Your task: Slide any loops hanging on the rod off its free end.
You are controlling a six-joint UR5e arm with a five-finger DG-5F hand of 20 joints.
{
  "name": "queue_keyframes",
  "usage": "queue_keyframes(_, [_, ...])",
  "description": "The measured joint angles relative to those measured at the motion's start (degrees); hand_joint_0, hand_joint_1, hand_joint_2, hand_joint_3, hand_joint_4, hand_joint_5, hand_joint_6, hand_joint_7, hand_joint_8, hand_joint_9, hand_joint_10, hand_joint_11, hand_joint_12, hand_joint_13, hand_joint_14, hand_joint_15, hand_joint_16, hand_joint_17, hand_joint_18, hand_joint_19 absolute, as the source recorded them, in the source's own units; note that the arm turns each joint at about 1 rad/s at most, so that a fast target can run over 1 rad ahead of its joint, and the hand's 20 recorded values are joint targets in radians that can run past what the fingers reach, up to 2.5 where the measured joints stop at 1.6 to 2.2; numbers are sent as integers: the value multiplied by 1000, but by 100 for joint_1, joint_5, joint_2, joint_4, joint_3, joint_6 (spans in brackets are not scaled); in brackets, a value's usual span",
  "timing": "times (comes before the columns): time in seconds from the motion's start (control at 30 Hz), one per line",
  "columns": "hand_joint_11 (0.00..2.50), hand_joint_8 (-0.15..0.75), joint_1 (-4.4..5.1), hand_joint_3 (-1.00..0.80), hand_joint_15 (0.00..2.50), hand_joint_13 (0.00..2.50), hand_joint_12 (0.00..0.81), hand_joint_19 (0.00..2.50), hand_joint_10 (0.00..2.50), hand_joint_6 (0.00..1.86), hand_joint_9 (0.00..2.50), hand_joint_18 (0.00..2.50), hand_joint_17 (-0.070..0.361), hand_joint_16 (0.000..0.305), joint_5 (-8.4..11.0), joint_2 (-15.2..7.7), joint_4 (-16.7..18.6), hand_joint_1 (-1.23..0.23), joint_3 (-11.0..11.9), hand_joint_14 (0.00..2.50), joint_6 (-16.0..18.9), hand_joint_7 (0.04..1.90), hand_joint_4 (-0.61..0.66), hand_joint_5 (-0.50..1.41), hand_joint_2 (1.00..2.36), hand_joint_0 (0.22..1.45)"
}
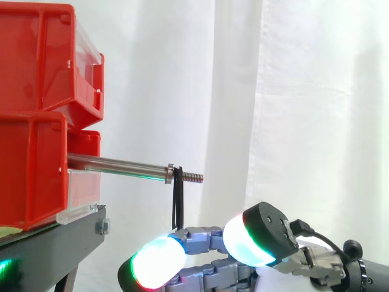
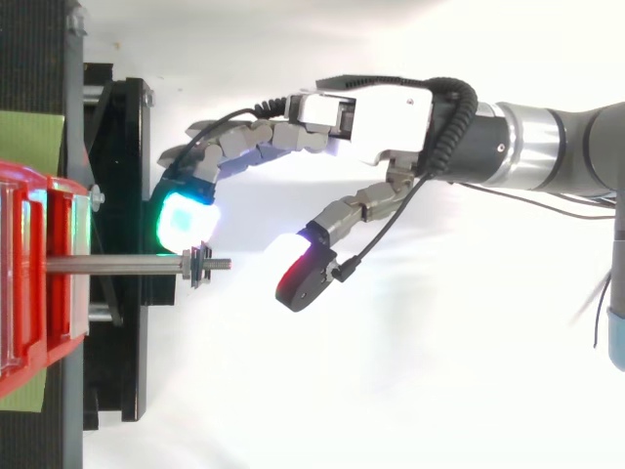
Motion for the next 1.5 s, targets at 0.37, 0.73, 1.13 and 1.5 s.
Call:
queue_keyframes(0.37, [0, 250, 29, -500, 0, 406, 243, 0, 0, 503, 561, 164, 52, 23, 14, -26, 45, -635, 116, 0, 110, 861, 260, -182, 1000, 511])
queue_keyframes(0.73, [0, 252, 109, -500, 0, 414, 242, 0, 0, 503, 569, 174, 50, 22, 46, -28, 26, -637, 209, 0, 105, 889, 268, -176, 1000, 522])
queue_keyframes(1.13, [0, 248, 183, -500, 0, 426, 236, 0, 0, 504, 587, 188, 49, 22, 128, -32, 19, -600, 214, 0, 94, 1007, 273, -161, 1000, 555])
queue_keyframes(1.5, [0, 248, 116, -500, 0, 433, 236, 0, 0, 504, 599, 201, 49, 22, 75, -31, -41, -595, 213, 0, 94, 1072, 268, -150, 1000, 560])
